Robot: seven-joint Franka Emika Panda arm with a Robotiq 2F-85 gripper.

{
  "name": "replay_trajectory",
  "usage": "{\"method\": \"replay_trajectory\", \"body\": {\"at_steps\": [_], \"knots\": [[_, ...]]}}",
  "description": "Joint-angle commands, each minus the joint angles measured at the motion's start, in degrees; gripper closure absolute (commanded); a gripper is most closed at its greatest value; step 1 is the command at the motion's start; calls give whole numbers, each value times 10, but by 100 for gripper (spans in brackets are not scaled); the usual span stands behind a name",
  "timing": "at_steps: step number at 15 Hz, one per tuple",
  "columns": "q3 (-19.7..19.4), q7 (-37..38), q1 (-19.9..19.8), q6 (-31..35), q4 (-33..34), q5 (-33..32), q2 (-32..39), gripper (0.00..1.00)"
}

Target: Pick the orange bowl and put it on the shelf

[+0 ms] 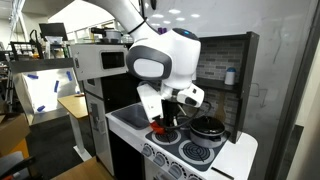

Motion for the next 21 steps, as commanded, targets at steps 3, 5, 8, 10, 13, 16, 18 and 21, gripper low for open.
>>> {"method": "replay_trajectory", "body": {"at_steps": [3, 5, 8, 10, 13, 16, 18, 21], "knots": [[2, 2, -9, -17, 6, -13, -1, 98], [-4, 5, -9, -22, -4, -20, -14, 98], [-17, 8, -12, -32, -21, -48, -39, 98], [-28, 9, -13, -46, -32, -70, -59, 98], [-44, 4, -14, -76, -49, -102, -93, 98], [-63, -8, -11, -119, -66, -141, -129, 98], [-73, -19, -10, -149, -76, -168, -151, 98], [-87, -28, -6, -172, -91, -201, -183, 98]]}}
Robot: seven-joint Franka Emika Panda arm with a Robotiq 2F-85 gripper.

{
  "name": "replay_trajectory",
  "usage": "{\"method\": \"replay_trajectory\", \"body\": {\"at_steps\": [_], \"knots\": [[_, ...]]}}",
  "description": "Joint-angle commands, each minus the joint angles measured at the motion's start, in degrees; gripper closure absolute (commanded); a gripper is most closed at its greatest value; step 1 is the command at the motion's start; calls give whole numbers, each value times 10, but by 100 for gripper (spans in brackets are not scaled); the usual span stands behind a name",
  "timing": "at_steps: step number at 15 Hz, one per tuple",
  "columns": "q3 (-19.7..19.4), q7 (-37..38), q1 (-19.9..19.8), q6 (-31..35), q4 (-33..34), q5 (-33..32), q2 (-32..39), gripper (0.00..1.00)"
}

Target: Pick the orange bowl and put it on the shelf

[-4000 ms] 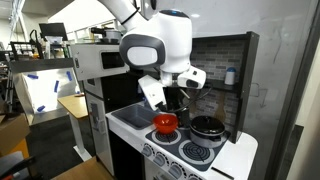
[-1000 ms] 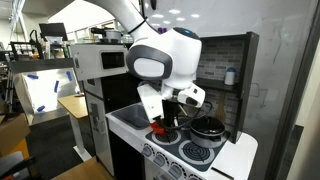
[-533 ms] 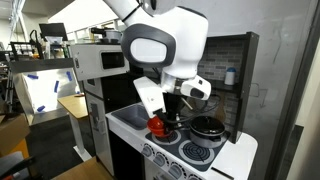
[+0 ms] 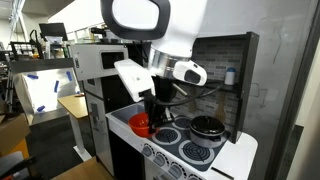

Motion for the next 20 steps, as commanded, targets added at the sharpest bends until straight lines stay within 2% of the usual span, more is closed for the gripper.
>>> {"method": "replay_trajectory", "body": {"at_steps": [1, 4, 9, 20], "knots": [[-14, -20, 6, -23, -23, -35, -42, 98], [-22, -33, 8, -34, -28, -42, -68, 98], [-34, -9, 11, -43, -15, 8, -94, 98], [-34, 159, 30, -21, 9, 173, -88, 98]]}}
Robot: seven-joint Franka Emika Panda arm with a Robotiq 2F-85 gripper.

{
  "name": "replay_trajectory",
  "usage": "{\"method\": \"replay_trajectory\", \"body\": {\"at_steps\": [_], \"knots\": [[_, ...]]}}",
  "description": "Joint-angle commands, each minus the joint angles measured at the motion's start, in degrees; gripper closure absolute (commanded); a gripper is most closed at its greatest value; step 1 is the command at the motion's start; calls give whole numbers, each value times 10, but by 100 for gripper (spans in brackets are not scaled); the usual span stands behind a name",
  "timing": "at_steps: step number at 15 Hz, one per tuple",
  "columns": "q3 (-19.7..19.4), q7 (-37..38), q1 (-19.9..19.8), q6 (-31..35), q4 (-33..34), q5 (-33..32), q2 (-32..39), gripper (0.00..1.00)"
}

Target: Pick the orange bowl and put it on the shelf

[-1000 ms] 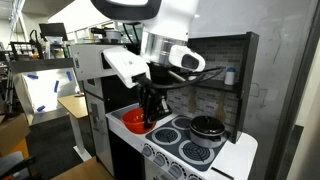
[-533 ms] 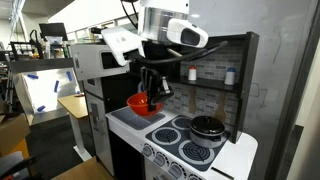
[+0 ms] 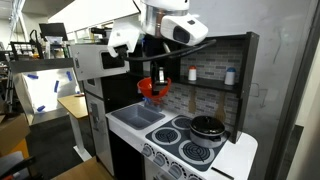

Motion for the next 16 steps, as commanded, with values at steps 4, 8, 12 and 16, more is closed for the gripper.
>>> {"method": "replay_trajectory", "body": {"at_steps": [4, 8, 12, 16], "knots": [[-9, 73, 13, 8, 20, 78, 11, 98], [-20, 101, 8, 12, 25, 88, 6, 98], [-35, 117, 5, 14, 36, 93, 6, 98], [-42, 131, 4, 8, 57, 107, 13, 98]]}}
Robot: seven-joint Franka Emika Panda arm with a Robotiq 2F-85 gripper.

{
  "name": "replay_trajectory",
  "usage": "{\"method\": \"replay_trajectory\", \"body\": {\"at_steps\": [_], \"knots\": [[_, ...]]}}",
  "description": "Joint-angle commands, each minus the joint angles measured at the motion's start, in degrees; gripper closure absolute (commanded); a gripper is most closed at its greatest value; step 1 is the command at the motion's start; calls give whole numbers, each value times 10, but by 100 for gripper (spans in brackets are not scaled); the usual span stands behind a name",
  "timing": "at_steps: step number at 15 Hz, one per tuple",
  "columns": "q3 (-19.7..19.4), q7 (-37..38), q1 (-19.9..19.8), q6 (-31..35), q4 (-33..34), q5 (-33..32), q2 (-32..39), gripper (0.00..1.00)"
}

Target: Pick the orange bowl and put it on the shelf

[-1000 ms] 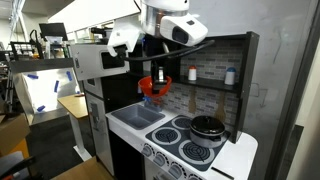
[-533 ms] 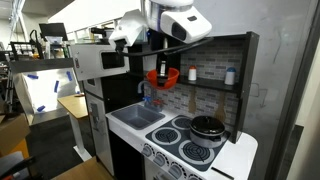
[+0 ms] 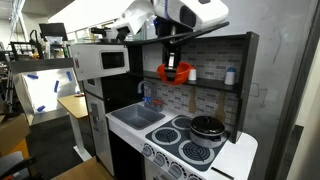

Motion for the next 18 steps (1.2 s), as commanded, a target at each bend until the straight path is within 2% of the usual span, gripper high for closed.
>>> {"method": "replay_trajectory", "body": {"at_steps": [1, 18], "knots": [[-4, 15, -1, -3, 24, 25, 11, 98], [15, 32, 6, 22, 103, 97, 90, 98]]}}
